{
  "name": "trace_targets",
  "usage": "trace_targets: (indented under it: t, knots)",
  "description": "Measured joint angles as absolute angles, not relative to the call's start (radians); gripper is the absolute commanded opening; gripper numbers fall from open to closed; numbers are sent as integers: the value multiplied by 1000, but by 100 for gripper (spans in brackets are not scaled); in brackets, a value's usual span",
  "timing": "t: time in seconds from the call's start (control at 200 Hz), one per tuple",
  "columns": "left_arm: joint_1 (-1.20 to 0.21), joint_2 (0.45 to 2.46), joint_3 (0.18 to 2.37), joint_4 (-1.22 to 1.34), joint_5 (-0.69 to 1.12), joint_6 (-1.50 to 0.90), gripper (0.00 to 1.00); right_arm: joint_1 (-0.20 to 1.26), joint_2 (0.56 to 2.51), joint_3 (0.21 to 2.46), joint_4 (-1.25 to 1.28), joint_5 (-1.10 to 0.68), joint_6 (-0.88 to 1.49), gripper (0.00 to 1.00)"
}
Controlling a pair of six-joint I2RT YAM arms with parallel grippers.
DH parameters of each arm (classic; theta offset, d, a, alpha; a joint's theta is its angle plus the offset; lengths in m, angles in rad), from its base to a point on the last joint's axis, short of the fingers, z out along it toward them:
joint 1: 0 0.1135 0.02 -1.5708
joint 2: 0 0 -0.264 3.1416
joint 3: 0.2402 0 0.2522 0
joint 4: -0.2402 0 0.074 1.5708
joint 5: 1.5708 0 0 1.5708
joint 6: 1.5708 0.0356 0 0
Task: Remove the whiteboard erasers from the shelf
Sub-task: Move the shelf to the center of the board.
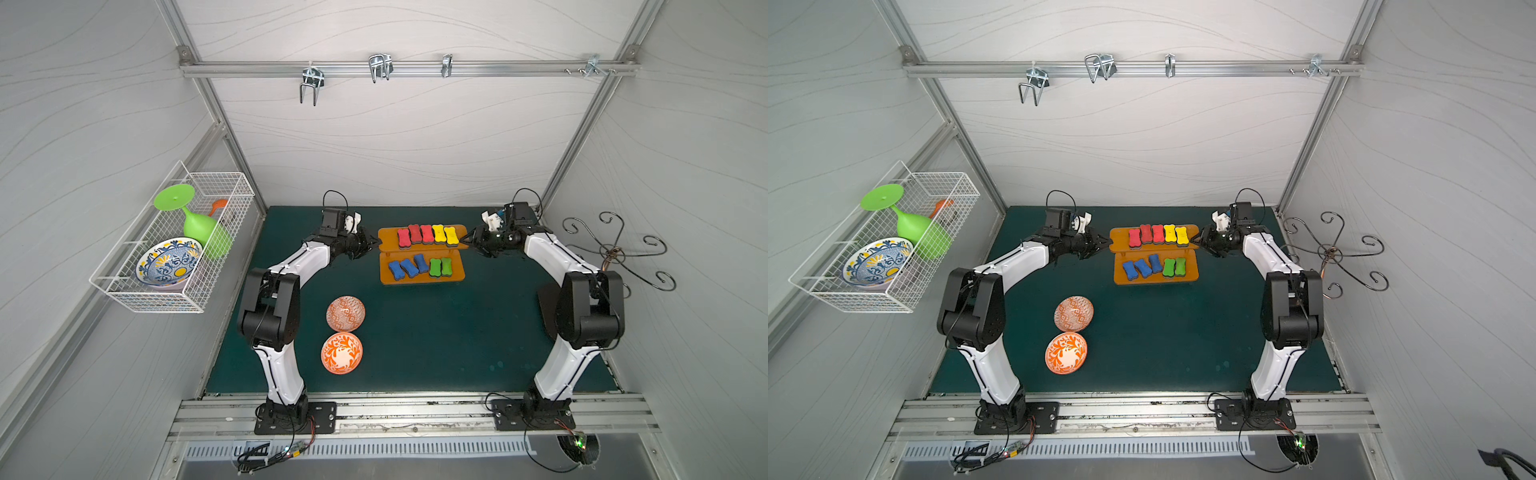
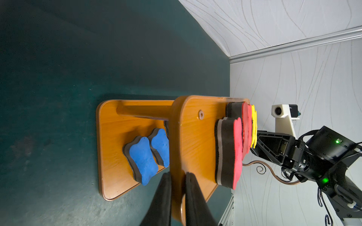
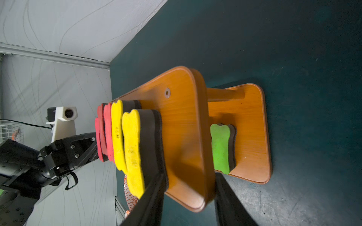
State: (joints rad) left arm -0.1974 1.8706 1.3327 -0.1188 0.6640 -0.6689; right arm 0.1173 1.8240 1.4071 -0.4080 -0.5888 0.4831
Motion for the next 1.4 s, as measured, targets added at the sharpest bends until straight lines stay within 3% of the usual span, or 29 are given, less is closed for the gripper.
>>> trace_targets:
  t: [0.3, 0.895, 1.09, 1.165, 1.4]
  knots:
    - [-194, 1852, 1333, -148, 633, -636, 0, 104, 1831, 1407, -392, -622, 509, 20]
    - [-192, 1837, 1338, -178, 612, -620, 0, 111, 1791, 1334, -338, -616, 527, 20]
    - [-192, 1820, 1322, -178, 598, -620, 1, 120, 1767, 1308, -339, -604, 527, 26]
    - [-193, 1810, 1312, -179, 594, -620, 4, 126, 1767, 1306, -340, -593, 514, 40]
    - [-210, 1776, 1295, -220, 522, -624, 21, 137, 1746, 1288, -348, -551, 485, 50]
